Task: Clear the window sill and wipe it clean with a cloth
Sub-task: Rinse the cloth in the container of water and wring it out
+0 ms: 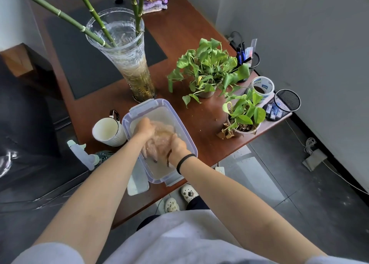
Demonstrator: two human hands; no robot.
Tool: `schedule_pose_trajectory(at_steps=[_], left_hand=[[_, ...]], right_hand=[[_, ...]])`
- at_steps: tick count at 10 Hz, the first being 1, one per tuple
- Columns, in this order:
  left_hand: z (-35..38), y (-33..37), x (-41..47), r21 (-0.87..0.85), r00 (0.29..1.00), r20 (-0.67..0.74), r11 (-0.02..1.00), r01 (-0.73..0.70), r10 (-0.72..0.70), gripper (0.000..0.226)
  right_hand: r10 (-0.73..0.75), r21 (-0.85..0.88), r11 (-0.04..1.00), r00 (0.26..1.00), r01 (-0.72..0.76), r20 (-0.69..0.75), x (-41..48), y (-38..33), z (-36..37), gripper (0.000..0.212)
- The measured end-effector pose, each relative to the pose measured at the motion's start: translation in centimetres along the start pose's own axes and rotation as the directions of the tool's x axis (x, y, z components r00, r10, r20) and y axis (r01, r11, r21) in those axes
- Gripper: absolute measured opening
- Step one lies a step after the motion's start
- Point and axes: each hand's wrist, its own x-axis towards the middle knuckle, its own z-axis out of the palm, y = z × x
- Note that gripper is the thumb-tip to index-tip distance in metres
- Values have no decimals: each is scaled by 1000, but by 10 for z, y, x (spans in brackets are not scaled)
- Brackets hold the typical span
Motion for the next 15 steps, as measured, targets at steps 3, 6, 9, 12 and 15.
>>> schedule_pose_trajectory(at_steps=[3,6,9,12,15], left_hand=[[1,15,-52,-313,990,-55,939,-141,130,52],[17,35,-68,129,869,-334,931,-343,366,62],[19,-2,-32,172,905,-281,944,-280,320,60],[-11,1,3,-233,952,274,951,203,-136,51],[-16,-6,3,-207,976,213,978,-1,46,22]], right_hand=[[48,124,991,998,-54,46,-8,-10,-2,43],[-240,116,970,920,214,311,-12,-3,10,36],[-226,-491,811,944,318,239,-17,18,-5,40],[-46,36,998,995,43,88,-17,-10,-15,30],[-50,69,996,998,52,-22,-15,-9,5,21]])
